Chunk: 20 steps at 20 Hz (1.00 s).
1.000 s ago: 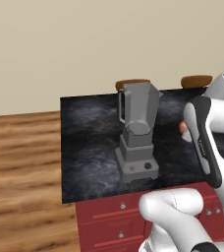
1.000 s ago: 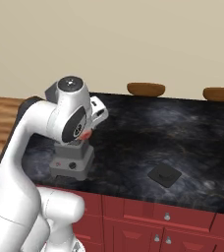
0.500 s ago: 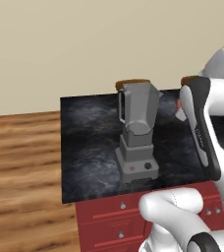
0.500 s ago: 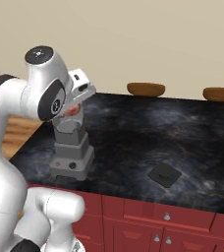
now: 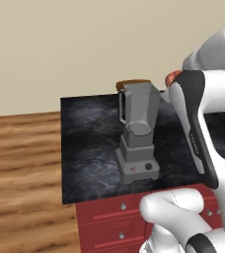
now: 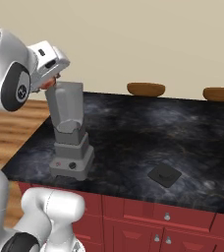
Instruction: Open the blender lid, put the peach in the blender, close the lid, and start the blender.
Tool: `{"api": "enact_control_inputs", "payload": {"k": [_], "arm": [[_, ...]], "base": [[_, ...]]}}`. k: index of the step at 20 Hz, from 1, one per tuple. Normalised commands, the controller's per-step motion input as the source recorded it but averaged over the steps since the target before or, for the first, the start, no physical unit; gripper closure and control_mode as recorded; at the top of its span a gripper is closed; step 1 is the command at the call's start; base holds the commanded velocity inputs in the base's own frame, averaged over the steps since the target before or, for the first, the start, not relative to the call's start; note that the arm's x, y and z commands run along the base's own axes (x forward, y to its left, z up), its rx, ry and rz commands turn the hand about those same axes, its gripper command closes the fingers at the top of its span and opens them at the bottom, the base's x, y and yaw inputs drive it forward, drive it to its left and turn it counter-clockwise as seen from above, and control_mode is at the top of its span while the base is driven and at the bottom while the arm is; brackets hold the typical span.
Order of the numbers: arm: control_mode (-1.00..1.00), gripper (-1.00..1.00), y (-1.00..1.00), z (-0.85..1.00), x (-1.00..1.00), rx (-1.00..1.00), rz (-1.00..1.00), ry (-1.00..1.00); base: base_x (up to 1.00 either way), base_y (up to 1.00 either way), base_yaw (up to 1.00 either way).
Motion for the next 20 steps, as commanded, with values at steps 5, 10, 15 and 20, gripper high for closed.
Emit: {"api": "enact_control_inputs", "payload": {"k": [5,10,15,20], "arm": [[-1.00,1.00,0.27,0.07,0.09,0.02,-0.08,-0.07],[-1.00,1.00,0.00,0.00,0.43,0.15,-0.05,0.16],[-1.00,1.00,0.00,0.00,0.63,0.14,-0.01,0.20],[-1.00,1.00,0.00,-0.18,0.61,0.10,0.00,0.18]], "base": [[0.00,0.00,0.00],[0.00,0.00,0.00],[0.00,0.00,0.00],[0.00,0.00,0.00]]}}
